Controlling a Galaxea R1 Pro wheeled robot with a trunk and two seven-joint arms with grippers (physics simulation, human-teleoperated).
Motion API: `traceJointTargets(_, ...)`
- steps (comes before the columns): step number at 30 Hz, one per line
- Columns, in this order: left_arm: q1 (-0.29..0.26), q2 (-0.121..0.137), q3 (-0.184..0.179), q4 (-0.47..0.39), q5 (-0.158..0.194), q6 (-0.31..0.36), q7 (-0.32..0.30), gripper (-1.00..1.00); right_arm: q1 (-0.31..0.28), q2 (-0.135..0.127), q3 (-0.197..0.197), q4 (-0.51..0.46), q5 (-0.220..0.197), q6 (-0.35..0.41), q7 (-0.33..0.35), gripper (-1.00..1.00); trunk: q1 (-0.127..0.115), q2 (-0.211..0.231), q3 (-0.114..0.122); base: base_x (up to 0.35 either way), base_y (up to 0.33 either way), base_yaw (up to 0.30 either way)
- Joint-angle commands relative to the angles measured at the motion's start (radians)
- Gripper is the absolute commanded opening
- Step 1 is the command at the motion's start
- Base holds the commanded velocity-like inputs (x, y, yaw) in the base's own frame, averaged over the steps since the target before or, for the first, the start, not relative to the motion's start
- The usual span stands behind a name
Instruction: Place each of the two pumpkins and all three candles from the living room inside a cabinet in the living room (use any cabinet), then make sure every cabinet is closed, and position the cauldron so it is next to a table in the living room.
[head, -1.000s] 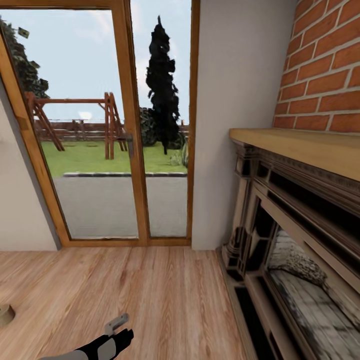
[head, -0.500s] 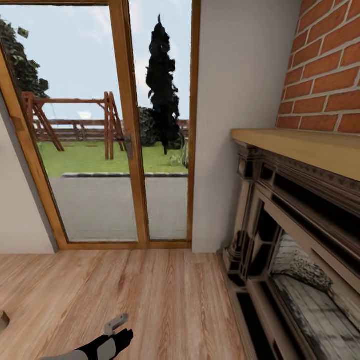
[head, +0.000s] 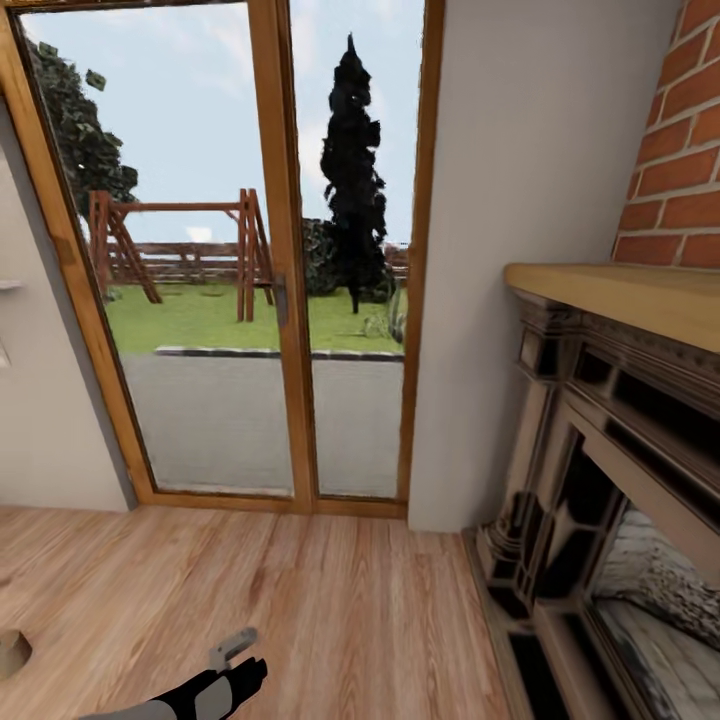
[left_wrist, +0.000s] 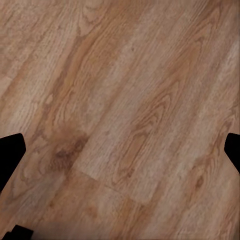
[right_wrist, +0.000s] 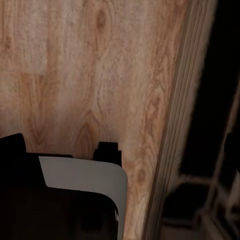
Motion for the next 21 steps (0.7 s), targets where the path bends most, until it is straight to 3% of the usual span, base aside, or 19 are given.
traceJointTargets(1,-0.001,0.0,-0.008,0.002,0.006,0.001,0.002,1.0,-0.001,0.0,0.009,0.001,-0.009,0.002,0.005,1.0,0.001,-0.001,0.0,0.328,0.0,0.233)
traceJointTargets(11,-0.001,0.0,-0.008,0.002,0.007,0.001,0.003,1.0,-0.001,0.0,0.008,0.001,-0.011,0.002,0.005,1.0,0.001,-0.001,0.003,0.312,0.0,0.077)
traceJointTargets(21,-0.001,0.001,-0.007,0.002,0.009,0.003,0.003,1.0,-0.001,0.0,0.009,0.001,-0.011,0.002,0.005,1.0,0.001,-0.001,0.003,0.054,0.0,0.001)
